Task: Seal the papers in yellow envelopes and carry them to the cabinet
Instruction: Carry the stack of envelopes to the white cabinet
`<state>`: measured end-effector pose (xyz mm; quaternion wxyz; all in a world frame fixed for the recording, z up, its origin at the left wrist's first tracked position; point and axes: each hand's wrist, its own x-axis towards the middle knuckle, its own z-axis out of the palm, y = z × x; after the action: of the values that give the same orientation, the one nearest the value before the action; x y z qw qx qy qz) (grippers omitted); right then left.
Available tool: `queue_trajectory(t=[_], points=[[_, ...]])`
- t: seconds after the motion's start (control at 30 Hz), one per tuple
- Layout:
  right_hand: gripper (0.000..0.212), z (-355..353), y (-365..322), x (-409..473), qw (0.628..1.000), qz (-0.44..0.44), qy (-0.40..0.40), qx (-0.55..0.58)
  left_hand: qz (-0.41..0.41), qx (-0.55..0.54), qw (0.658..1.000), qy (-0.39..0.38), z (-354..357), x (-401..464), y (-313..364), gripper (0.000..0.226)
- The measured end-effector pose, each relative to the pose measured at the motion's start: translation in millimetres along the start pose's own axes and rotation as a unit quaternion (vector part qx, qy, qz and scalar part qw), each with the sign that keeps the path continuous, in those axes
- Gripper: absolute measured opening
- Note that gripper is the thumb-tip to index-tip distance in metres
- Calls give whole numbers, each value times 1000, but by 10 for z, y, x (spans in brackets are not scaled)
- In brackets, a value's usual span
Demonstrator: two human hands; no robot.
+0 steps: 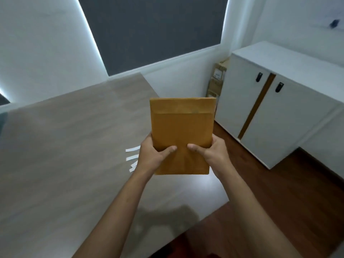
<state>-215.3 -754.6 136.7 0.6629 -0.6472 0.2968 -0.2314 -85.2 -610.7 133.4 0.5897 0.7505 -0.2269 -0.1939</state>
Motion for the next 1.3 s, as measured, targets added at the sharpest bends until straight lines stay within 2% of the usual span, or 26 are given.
queue_trajectory(t=[0.2, 0.3, 0.5, 0.67, 0.83, 1.0, 1.3], points=[[41, -1296, -222, -144, 995, -15, 96, -7, 32, -21, 994, -100, 1268, -5, 500, 67], [38, -1869, -205, -205, 986, -12, 166, 1, 52, -37, 985, -160, 1842, 6, 700, 59], [38, -2724, -125, -224, 965, -4, 261, 13, 85, -33, 961, -260, 2803, 193, 892, 59], [44, -3413, 5, 12, 946, 9, 324, 12, 72, -42, 949, -305, 3691, 490, 941, 61], [37, -3968, 22, 556, 941, 20, 339, 1, 51, -51, 945, -319, 4399, 983, 983, 63], [39, -4444, -69, 1370, 943, 40, 330, -1, 26, -60, 944, -323, 5008, 1719, 1107, 61], [39, -5192, -184, 2844, 950, 37, 308, -25, 25, -4, 949, -314, 5912, 3024, 1383, 76]])
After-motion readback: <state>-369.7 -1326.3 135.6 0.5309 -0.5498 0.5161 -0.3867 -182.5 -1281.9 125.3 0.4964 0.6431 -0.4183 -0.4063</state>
